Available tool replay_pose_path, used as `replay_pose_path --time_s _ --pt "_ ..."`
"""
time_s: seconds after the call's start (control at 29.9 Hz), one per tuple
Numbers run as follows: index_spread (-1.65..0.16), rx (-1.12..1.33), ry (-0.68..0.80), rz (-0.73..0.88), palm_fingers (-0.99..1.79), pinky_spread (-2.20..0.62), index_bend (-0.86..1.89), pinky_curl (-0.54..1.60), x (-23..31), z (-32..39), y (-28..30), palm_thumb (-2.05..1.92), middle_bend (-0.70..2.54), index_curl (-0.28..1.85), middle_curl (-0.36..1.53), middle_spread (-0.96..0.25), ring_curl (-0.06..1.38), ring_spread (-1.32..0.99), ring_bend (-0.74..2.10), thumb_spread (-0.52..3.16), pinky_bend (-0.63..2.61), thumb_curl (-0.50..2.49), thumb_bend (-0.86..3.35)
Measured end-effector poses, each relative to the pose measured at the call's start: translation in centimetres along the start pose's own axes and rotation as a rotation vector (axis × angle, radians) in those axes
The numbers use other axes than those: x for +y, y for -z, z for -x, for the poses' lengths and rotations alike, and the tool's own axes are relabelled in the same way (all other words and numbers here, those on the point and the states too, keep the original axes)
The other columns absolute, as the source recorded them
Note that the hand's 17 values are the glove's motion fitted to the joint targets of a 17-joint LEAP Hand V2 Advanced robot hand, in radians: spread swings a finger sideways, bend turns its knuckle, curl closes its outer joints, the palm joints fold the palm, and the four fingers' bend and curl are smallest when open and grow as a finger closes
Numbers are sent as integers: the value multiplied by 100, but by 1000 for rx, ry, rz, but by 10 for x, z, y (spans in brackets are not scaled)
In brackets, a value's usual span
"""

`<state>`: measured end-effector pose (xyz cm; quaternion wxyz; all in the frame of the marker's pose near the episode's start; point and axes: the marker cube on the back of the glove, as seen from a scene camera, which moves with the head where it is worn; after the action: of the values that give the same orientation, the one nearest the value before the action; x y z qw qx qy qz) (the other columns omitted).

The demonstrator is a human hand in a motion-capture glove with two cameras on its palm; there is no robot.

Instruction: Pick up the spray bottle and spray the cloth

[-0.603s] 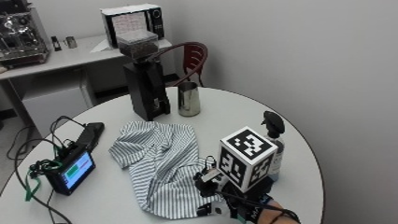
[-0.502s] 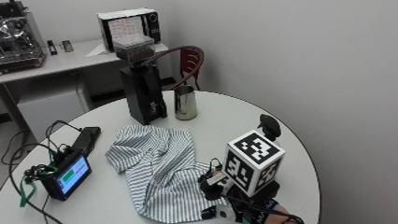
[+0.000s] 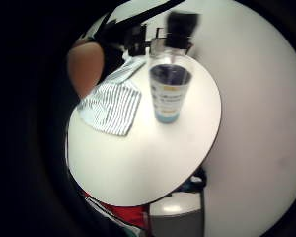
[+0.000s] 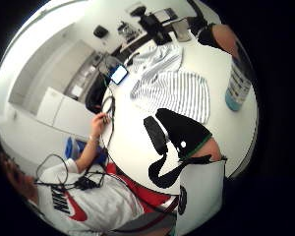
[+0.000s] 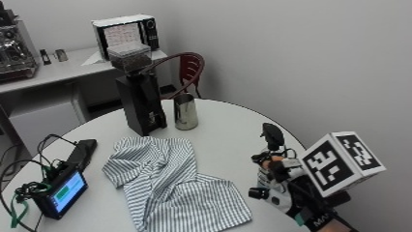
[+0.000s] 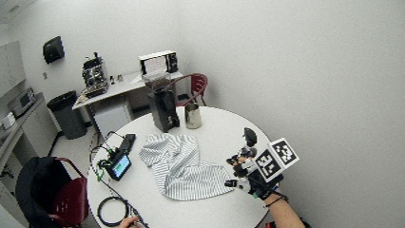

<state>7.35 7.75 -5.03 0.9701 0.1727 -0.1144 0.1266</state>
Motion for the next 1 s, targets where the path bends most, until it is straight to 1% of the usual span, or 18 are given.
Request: replay_pose_path --time_s 0.17,0.33,0.44,0.57,0.64,0.8,1.0 --pt "-34 -95 -159 -136 77 20 15 24 -5 -43 15 53 25 28 26 -4 24 0 30 103 21 18 16" --pt "-34 -208 -252 -194 75 19 10 27 -23 -79 10 55 25 27 29 -4 27 0 32 103 25 20 12" --pt "-34 -297 -295 -165 75 18 10 28 -31 -98 -6 56 25 26 30 -4 28 0 33 102 27 21 10" --pt "-34 -438 -334 -69 71 18 5 31 -31 -119 -37 56 25 23 32 -4 30 -1 35 101 31 22 6" --pt "-35 -516 -340 -39 65 18 2 32 -26 -128 -51 56 25 21 32 -4 31 -1 37 100 35 23 5" --pt "-35 -692 -356 2 61 18 3 34 -8 -141 -79 58 27 17 34 -4 33 -2 40 97 39 24 1" --pt "-36 -770 -359 33 65 19 2 35 11 -139 -97 61 32 13 36 -6 34 -4 47 95 43 27 -1"
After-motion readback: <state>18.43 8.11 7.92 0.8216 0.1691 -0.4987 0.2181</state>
